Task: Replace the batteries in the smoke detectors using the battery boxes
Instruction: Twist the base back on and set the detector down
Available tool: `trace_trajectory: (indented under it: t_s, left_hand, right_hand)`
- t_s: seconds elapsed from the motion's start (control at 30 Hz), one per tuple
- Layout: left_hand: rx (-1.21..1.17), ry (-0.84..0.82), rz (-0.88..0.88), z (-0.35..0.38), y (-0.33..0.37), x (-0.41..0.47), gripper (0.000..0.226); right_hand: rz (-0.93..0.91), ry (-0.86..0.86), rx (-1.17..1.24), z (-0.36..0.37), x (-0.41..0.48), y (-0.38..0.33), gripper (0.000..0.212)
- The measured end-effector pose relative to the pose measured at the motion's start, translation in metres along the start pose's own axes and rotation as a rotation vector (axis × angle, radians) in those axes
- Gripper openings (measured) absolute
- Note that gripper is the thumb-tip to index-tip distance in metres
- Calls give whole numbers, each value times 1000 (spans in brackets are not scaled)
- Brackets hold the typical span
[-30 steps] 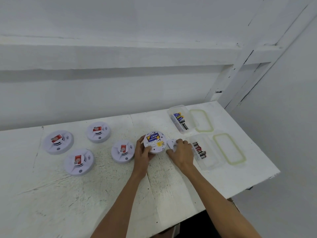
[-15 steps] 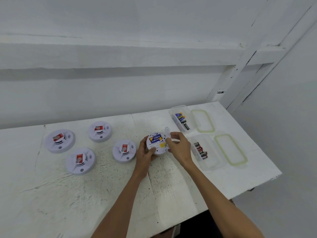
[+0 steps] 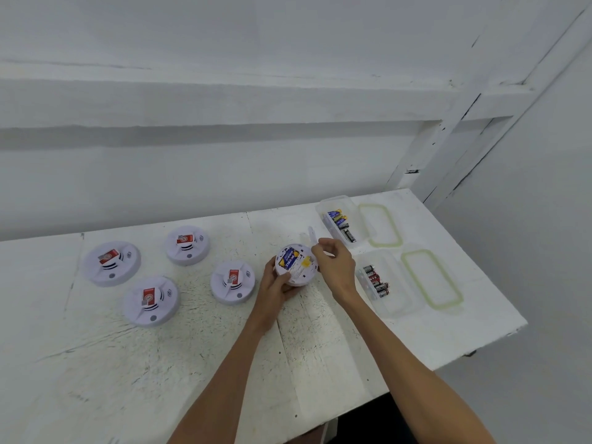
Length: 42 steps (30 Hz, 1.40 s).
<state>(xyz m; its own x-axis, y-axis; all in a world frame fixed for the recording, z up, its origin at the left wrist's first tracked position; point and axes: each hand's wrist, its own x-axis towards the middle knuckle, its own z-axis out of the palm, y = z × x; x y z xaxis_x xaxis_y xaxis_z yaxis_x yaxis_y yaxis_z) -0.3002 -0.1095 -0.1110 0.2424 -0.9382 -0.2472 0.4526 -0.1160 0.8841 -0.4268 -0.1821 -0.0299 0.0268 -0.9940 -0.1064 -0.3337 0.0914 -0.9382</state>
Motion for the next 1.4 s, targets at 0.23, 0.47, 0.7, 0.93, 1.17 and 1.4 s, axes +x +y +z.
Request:
trace_trajectory:
  t_s: [0.23,0.47,0.7,0.93,1.17,1.4]
  left_hand:
    - [-1,-37,50,0,1,-4,54]
    - [-122,-42,0,2,9,-5,53]
    - [-163,-25,8,3,12,-7,47]
    - [-118,-18,21,5,14,-8,46]
    - [-118,-9,29,5,13,-8,44]
    - [-133,-6,36,4,13,-8,42]
  right_hand:
    - [-304,-163,-245,-5,-3,12,44]
    - [-544,-330,-555,-13,-1,23,61]
    - [-607,-343,-594,-17,1,24,56]
    - [-587,-364,-581,-16,6,25,59]
    - [-545,-418,-626,-21,15,24,61]
    - [-566,-430,-605,-23,16,23,59]
